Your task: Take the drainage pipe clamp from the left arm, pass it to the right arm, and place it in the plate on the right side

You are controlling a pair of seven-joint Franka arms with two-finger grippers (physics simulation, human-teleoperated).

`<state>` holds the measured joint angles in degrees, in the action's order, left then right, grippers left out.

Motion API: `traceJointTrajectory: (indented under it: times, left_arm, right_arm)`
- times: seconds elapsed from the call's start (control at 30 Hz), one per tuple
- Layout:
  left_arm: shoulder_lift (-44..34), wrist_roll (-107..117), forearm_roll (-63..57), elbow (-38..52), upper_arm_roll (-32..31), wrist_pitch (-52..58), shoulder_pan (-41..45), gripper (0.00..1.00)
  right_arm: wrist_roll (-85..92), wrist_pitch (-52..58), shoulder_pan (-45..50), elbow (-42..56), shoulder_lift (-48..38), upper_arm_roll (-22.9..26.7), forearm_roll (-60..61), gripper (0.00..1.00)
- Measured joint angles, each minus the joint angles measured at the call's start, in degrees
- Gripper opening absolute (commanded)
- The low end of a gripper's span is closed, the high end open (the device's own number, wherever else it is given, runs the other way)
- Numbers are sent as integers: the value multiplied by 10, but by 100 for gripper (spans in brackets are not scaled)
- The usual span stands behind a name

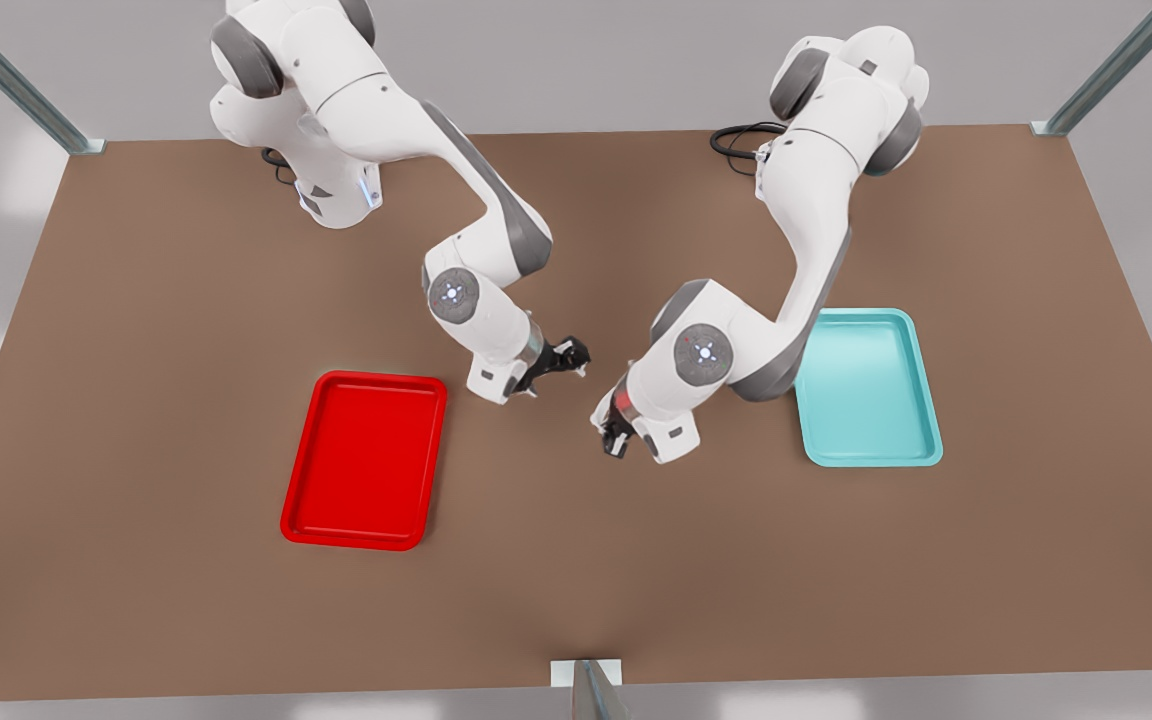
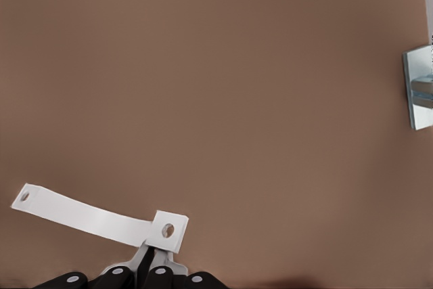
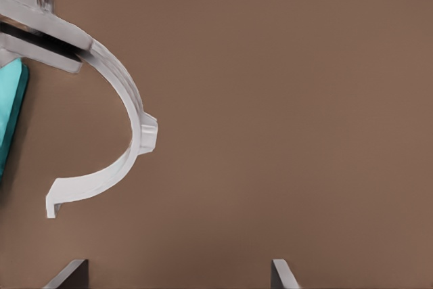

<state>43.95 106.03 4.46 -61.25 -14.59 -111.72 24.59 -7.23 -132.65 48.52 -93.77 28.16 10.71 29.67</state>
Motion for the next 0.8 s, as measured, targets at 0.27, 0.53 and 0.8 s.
traceJointTrajectory:
  times: [0.27, 0.53, 0.8]
  left_arm:
    - [1, 85, -2, 7, 1, -7, 16, 21]
    - [-1, 140, -1, 9, -1, -4, 18, 21]
    - [-1, 175, -1, 11, 0, -2, 18, 21]
  right_arm:
    - [-11, -97, 8, 17, 40, 0, 20, 100]
    - [-18, -145, 16, 38, 70, 0, 27, 100]
    - [-23, -172, 19, 42, 97, 0, 27, 95]
